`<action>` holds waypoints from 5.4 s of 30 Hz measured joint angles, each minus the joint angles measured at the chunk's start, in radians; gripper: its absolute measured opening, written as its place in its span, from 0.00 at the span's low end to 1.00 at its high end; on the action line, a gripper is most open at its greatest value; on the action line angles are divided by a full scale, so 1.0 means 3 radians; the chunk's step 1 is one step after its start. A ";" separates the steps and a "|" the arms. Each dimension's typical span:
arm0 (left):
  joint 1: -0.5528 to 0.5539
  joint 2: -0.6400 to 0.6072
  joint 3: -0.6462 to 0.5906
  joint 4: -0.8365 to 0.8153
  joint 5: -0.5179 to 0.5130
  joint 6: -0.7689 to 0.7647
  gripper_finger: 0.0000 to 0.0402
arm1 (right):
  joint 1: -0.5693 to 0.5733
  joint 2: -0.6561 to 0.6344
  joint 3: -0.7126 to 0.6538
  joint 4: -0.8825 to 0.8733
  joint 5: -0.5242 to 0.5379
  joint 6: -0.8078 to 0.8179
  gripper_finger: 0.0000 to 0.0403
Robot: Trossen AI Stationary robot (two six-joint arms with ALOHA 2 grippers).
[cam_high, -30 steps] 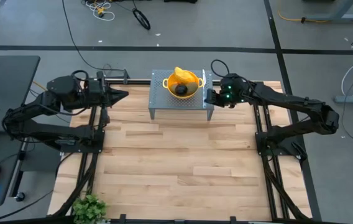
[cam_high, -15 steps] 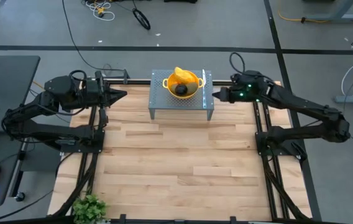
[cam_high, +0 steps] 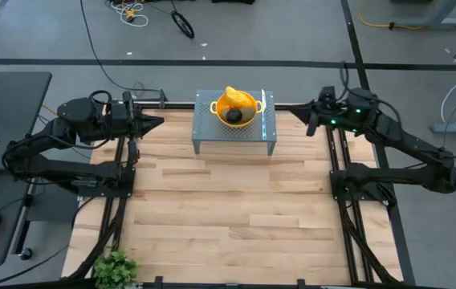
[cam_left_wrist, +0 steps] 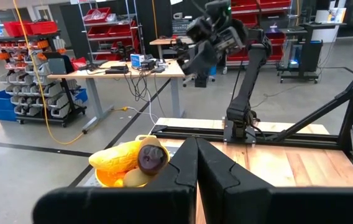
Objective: Pick & Place Fruit
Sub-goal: Return to Home Position
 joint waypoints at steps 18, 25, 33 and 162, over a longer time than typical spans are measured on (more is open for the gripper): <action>0.0000 0.0000 0.0000 0.0034 -0.0003 0.0006 0.01 | 0.0000 -0.0604 0.0000 0.0115 0.0085 -0.1211 0.00; -0.0001 0.0000 0.0000 0.0035 -0.0003 0.0007 0.04 | 0.0000 -0.0755 0.0000 0.0094 0.0088 -0.1400 0.00; -0.0001 0.0001 0.0000 0.0035 -0.0001 0.0005 0.06 | 0.0001 -0.0818 0.0000 0.0092 0.0088 -0.1409 0.00; 0.0000 0.0010 0.0000 0.0033 0.0001 0.0005 0.07 | 0.1310 -0.2792 -0.3267 0.1061 0.0145 -0.1920 0.00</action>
